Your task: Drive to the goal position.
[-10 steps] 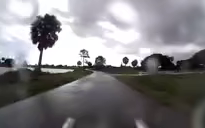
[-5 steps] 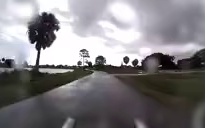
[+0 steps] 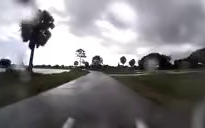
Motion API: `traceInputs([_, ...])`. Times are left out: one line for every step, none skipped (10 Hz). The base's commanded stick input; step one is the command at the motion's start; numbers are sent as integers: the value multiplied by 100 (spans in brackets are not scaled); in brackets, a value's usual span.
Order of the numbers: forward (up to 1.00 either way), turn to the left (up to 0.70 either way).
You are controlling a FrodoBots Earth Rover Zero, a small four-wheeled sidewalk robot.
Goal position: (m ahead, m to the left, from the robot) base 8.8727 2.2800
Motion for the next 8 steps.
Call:
traceInputs([100,-33])
traceInputs([100,0])
traceInputs([100,0])
traceInputs([100,0])
traceInputs([100,0])
traceInputs([100,0])
traceInputs([100,0])
traceInputs([100,0])
